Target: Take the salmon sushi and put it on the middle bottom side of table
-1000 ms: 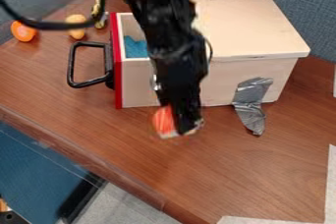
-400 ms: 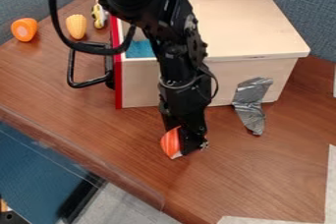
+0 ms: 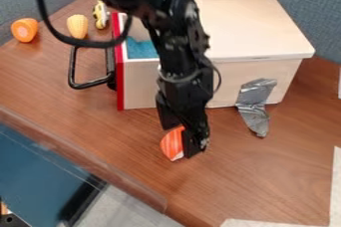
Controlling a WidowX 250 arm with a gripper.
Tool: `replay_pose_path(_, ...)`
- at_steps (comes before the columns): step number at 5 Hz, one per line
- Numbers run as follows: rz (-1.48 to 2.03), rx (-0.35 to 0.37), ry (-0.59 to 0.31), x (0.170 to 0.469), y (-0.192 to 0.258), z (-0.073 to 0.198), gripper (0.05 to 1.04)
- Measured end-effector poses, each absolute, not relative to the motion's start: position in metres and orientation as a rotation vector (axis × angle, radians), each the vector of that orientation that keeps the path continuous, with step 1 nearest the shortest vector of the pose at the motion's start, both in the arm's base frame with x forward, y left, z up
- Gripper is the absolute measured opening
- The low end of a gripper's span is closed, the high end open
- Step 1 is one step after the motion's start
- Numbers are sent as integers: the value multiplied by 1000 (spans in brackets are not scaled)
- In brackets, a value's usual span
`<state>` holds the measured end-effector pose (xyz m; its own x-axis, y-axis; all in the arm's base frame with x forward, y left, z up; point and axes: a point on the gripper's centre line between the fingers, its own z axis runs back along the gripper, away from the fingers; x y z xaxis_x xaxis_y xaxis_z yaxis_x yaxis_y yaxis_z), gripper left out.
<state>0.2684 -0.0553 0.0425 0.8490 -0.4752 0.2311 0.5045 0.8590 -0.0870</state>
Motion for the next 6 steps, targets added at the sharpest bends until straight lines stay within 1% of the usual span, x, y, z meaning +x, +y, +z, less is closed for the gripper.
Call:
replay_pose_path(1, -517, -181, -240, 261, -50, 76, 1005)
replay_pose_path(2, -491, -207, -265, 257, -33, 107, 1001)
replay_pose_path(3, -450, -254, -238, 249, -2, 116, 1001)
replay_pose_path(4, -485, -223, -238, 239, 23, 120, 1001)
replay_pose_path(5, -509, -231, -206, 228, 49, 116, 1001)
replay_pose_path(6, -578, -212, -181, 221, 73, 113, 1001)
